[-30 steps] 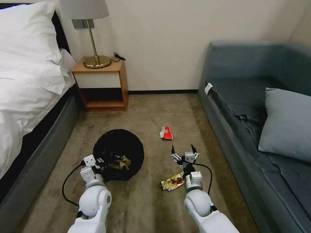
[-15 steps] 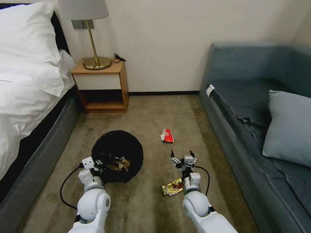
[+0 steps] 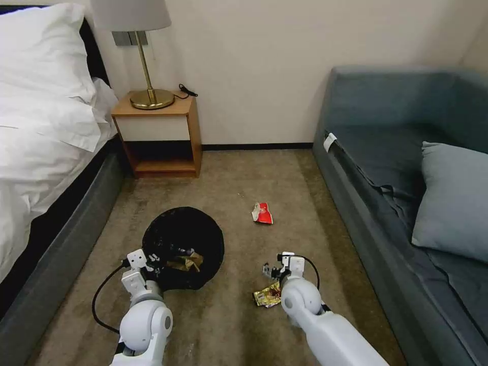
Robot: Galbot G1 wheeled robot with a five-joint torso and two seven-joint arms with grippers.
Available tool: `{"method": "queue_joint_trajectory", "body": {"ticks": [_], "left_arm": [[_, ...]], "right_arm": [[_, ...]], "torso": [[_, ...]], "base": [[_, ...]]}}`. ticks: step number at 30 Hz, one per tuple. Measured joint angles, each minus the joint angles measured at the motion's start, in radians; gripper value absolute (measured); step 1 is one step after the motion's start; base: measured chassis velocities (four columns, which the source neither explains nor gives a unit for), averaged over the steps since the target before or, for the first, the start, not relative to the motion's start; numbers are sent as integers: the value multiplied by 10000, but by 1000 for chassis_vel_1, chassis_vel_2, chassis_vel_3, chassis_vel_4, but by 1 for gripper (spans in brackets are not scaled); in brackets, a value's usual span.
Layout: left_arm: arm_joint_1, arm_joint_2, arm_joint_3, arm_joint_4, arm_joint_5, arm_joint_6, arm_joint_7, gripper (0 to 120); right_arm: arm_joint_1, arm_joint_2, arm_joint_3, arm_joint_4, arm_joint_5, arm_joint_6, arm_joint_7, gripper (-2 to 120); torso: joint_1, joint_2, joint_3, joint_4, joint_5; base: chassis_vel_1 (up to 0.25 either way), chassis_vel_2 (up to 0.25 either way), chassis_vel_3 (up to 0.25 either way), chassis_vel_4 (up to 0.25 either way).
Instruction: Pick up the trash bin, then pick up the garbage on the floor and place it into the trash bin.
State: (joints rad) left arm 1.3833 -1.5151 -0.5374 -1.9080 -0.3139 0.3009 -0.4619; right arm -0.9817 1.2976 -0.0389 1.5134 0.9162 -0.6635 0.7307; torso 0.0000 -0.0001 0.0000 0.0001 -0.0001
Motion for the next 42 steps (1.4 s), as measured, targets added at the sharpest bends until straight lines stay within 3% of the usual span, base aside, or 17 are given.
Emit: {"method": "queue_joint_trajectory", "body": {"ticks": [3, 8, 20, 35, 42], "left_arm": [[2, 8, -16, 8, 1, -4, 5, 1], [-32, 21, -40, 26, -19, -6, 6, 1], [-91, -8, -2, 20, -37, -7, -14, 1], [-101, -59, 12, 23, -7, -8, -34, 1], [-139, -72, 40, 36, -1, -7, -38, 1]], "right_arm": [[283, 236, -50, -839, -24, -649, 108, 100], [503, 503, -18, -1815, -582, -798, -65, 100], [781, 1151, 617, -4074, -2180, 346, -1316, 100], [584, 1221, 851, -4122, -2711, 781, -1812, 86], [476, 1192, 798, -3924, -2834, 848, -1770, 70]], "torso": [[0, 0, 0, 0, 1], [0, 0, 0, -1, 1], [-1, 6, -3, 0, -4], [-2, 3, -2, 3, 4], [-1, 1, 0, 7, 10]], "base": [[0, 0, 0, 0], [0, 0, 0, 0], [0, 0, 0, 0], [0, 0, 0, 0], [0, 0, 0, 0]]}}
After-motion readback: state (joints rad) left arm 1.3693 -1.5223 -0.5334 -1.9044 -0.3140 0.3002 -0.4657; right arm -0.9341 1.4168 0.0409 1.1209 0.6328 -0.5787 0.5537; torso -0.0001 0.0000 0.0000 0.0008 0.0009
